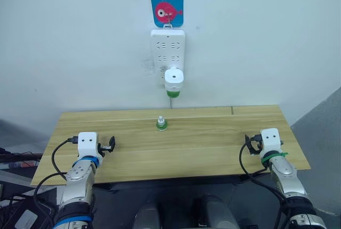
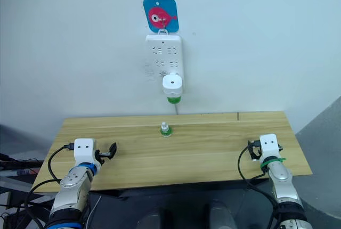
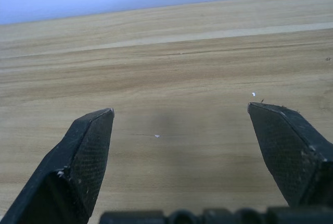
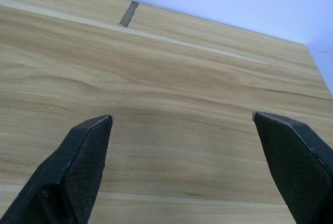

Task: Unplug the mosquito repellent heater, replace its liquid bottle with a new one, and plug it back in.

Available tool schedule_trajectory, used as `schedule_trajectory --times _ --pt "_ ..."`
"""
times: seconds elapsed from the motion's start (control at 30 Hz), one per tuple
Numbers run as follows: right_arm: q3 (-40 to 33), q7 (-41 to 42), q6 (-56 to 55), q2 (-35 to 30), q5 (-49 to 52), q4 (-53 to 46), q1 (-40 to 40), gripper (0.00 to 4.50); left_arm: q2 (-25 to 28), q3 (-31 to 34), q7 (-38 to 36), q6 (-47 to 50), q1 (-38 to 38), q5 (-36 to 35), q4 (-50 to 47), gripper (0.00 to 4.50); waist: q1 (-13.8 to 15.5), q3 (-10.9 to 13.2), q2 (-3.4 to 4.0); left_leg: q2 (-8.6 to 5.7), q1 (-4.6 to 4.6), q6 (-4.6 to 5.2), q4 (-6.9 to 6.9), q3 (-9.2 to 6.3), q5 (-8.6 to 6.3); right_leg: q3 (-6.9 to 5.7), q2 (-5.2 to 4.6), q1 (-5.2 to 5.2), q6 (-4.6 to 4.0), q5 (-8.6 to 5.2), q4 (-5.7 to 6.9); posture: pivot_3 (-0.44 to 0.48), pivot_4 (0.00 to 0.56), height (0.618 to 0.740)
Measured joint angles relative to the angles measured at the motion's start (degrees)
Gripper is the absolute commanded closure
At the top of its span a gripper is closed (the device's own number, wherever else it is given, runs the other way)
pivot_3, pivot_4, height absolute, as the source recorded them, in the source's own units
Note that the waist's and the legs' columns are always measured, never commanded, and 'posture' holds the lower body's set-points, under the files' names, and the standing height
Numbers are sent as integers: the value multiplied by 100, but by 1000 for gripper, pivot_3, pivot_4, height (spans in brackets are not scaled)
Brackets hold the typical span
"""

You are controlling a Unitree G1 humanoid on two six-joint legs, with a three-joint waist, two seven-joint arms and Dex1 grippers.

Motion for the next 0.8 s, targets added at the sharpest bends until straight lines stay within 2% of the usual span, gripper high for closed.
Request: schedule_trajectory --times 0.43,0.7,0.8 --pt "0 -147 95 -2 -110 -199 109 0 -119 -41 811 80 -30 355 -82 19 21 4 -2 1 1 20 0 -1 -12 1 0 0 0 0 1 -79 190 740" --pt "2 -52 494 62 -23 -1043 352 0 -45 107 -587 347 181 -664 -963 19 25 21 8 3 1 19 -1 0 -12 2 0 0 -1 0 0 -99 203 740" --pt "2 49 679 64 71 -1377 360 0 11 184 -844 505 270 -895 -1157 19 20 27 12 3 2 20 0 -1 -12 3 1 0 0 0 0 -103 214 740"
